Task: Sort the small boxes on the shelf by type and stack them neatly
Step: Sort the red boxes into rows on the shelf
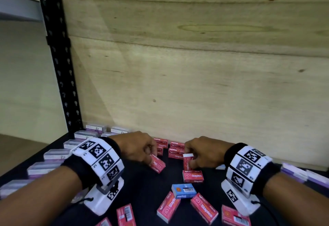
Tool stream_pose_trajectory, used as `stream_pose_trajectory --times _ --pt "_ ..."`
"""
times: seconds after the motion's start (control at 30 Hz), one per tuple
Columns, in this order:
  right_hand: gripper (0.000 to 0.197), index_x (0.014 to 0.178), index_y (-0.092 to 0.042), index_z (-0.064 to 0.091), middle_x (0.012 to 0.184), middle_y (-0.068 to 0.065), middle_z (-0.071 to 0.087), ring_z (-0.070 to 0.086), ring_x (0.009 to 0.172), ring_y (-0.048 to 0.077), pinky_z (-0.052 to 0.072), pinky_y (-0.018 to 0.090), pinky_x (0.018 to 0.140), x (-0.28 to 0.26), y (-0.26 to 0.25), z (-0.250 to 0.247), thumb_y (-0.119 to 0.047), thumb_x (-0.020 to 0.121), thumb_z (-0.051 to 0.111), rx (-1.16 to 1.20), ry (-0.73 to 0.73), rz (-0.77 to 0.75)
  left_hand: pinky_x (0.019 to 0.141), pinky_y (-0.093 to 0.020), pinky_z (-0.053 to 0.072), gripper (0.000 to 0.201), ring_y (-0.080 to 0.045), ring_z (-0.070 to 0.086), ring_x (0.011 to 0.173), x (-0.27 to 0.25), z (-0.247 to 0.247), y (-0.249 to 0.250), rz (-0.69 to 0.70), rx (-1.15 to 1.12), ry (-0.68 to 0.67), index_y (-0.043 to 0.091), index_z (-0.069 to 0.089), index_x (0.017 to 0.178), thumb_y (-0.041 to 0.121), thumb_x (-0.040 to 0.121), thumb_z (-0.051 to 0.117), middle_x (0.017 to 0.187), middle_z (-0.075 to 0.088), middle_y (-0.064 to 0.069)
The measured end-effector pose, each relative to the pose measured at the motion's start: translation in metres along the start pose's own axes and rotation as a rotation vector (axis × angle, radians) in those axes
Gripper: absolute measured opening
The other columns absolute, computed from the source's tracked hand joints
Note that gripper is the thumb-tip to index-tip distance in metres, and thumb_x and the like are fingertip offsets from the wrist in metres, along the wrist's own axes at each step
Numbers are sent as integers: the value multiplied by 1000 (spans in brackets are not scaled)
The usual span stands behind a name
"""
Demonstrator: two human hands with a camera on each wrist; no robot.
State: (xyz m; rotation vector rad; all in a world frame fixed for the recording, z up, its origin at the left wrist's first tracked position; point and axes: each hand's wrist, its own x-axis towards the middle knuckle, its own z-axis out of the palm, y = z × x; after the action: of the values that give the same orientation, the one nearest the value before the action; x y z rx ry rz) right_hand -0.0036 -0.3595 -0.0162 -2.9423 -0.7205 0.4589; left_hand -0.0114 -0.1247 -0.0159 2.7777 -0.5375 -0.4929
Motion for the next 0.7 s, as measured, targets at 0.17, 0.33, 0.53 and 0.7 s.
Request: stream_pose_trajectory --times 0.17,0.33,0.53,0.7 --pt "26 76 -31 47 77 -11 55 50 66 6 37 23 58 4 -8 0 -27 87 71 -18 29 -30 73 -8 40 28 7 53 78 -4 -11 -5 42 43 46 33 69 117 24 91 69 101 60 15" --pt "12 87 -25 58 87 -7 60 58 79 14 49 28 70 10 -16 5 -29 88 69 -42 33 -64 72 -13 43 36 -1 56 77 1 -9 -9 21 42 54 26 65 119 13 86 72 102 62 11" --pt "22 110 -22 64 103 -3 66 64 93 17 54 33 86 14 -16 10 -32 92 67 -32 -9 -47 68 -16 52 28 -4 62 72 12 2 -8 65 -95 131 20 67 102 7 79 78 90 67 6" --pt "21 109 -24 63 98 -8 62 62 91 15 50 28 78 14 -11 11 -36 92 66 -43 -3 -41 65 -11 48 42 3 59 70 13 5 -7 95 -71 34 24 68 115 -1 82 71 90 63 14"
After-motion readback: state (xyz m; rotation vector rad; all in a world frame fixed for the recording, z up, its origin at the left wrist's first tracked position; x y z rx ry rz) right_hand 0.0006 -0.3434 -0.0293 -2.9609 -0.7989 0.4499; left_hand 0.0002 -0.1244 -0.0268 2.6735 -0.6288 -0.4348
